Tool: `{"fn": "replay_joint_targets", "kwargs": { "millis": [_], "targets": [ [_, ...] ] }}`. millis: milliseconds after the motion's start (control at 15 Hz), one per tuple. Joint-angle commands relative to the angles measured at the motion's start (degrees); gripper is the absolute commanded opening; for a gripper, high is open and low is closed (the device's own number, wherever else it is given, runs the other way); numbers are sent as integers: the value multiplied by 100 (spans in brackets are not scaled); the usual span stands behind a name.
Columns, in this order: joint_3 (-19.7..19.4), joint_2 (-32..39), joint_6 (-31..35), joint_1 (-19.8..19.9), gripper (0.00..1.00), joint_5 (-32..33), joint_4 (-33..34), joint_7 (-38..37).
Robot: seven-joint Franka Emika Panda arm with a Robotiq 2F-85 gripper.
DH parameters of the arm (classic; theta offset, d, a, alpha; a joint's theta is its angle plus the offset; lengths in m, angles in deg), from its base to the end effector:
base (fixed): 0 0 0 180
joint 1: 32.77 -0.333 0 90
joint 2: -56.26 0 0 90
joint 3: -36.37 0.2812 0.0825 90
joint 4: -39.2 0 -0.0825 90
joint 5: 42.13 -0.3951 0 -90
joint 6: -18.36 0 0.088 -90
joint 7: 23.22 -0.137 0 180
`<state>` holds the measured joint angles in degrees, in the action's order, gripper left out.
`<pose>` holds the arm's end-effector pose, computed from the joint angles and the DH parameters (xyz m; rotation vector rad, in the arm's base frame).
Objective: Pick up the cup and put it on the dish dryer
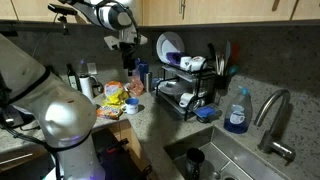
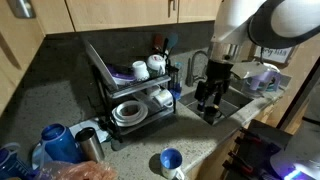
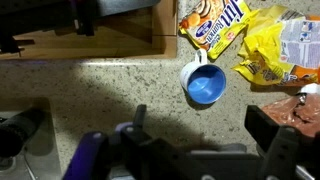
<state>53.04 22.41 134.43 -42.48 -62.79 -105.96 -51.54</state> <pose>0.3610 0.2044 0.4077 -2.9392 0.3300 0.0108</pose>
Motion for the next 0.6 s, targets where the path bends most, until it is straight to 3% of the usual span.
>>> {"fn": "replay_joint_targets", "kwargs": {
  "millis": [0,533],
  "targets": [
    [-11,2,-12,-8,100,9,9,-5],
    [466,560,144,-333,100,-243,5,-323]
  ]
}}
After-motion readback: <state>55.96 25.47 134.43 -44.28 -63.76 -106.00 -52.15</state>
